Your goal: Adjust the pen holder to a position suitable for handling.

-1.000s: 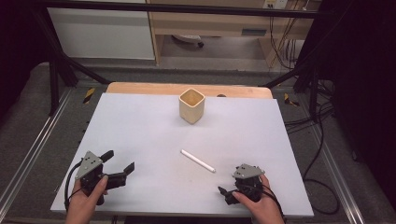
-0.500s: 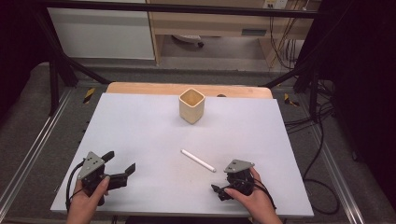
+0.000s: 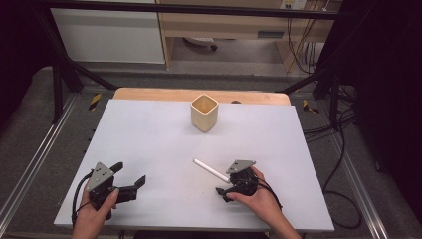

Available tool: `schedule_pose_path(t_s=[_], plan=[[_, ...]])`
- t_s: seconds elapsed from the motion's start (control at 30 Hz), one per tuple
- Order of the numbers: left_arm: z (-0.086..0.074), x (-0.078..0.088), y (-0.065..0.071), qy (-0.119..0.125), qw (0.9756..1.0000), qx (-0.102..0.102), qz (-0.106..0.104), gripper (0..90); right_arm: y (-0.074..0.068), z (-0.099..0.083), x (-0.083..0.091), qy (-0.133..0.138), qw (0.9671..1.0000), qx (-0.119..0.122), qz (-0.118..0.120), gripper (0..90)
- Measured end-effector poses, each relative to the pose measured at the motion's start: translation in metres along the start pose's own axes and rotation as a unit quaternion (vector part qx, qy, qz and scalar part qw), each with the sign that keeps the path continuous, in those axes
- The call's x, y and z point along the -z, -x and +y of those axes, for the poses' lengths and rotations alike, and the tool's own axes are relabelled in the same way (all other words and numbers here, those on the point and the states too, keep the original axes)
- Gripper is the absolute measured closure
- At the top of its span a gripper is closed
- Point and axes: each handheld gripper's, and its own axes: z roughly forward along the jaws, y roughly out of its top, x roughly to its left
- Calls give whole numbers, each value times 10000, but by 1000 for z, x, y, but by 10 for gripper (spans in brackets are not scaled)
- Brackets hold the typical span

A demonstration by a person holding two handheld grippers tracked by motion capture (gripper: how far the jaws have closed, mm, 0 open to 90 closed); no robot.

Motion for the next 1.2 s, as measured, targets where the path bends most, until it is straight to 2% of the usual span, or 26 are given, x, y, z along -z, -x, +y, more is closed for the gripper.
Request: schedule_pose_path(t_s=[0.1,0.27,0.5,0.7,0.97,1.07,1.2], plan=[[0,0,0,-5,10000,22,12,57,3,4,-2,57,10000,55,-4,266],[0,0,0,13,10000,23,49,57,8,7,-3,165,9998,-2,54,426],[-1,-1,0,-30,10000,15,57,57,7,7,-2,209,9997,110,101,656],[-2,-3,1,-35,10000,88,28,57,5,10,-5,150,9996,153,163,783],[-4,-6,2,-83,9999,83,15,59,6,10,-5,167,9996,130,196,792],[-3,-6,4,-32,10000,75,16,61,4,10,-4,183,9995,192,198,793],[0,-6,4,146,9996,245,24,63,3,11,-1,326,9989,232,226,793]])
